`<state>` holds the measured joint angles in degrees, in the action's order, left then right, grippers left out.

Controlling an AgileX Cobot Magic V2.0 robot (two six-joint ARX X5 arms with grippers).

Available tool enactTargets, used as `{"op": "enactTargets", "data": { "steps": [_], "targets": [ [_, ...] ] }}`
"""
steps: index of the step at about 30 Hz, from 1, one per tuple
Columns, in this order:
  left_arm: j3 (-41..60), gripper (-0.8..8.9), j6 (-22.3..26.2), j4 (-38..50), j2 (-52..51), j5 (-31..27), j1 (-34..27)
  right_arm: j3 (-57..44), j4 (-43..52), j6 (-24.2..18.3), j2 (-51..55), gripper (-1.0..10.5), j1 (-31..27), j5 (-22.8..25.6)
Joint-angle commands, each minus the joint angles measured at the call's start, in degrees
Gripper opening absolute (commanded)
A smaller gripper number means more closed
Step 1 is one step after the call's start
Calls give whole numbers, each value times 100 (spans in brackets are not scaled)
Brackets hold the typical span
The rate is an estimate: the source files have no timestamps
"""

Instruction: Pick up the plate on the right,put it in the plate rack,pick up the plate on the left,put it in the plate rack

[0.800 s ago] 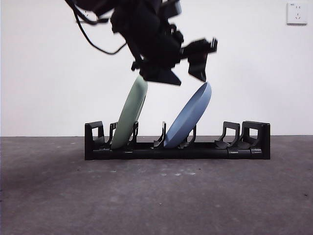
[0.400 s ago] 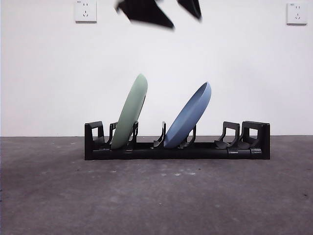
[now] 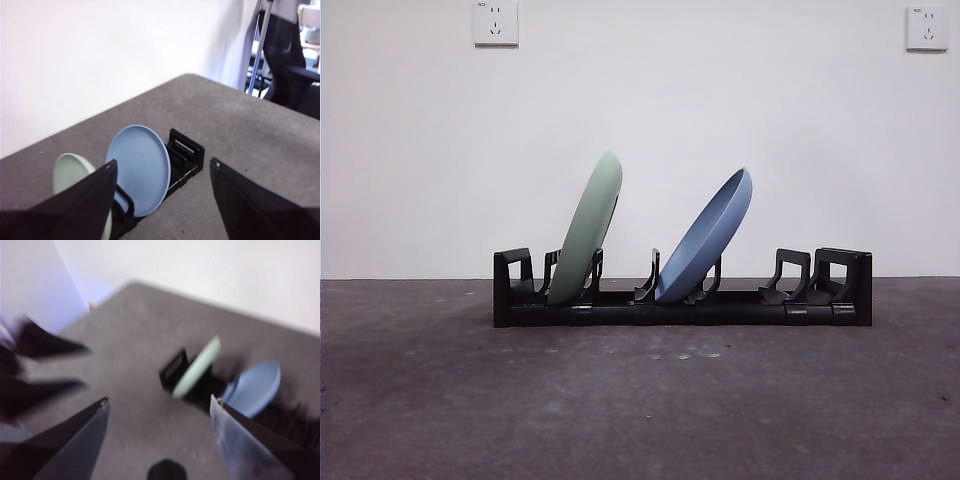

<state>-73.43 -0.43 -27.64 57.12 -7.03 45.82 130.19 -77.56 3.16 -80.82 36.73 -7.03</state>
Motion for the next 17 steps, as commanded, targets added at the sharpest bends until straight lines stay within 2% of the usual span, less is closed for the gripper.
{"op": "enactTargets", "data": {
  "steps": [1, 4, 6, 9, 11, 13, 17],
  "targets": [
    [17, 313, 72, -332, -420, -9, 13, -977, -153, -42, 138, 343, 7, -4],
    [17, 310, 70, -684, -739, -46, 13, -1967, -151, -37, 323, 339, 7, -2],
    [17, 302, 70, -905, -872, -46, 13, -2570, -149, -35, 433, 276, 7, 0],
    [17, 203, 72, -1139, -949, -46, 13, -3241, -42, -33, 570, 160, 7, -2],
    [17, 80, 70, -1255, -938, -44, 13, -3788, 160, -35, 715, -19, 7, -4],
    [17, -12, 72, -1303, -903, -39, 13, -4118, 354, -31, 841, -13, 7, -7],
    [17, -9, 114, -1342, -846, -24, 13, -4299, 470, -15, 1019, -13, 7, -7]
  ]
}}
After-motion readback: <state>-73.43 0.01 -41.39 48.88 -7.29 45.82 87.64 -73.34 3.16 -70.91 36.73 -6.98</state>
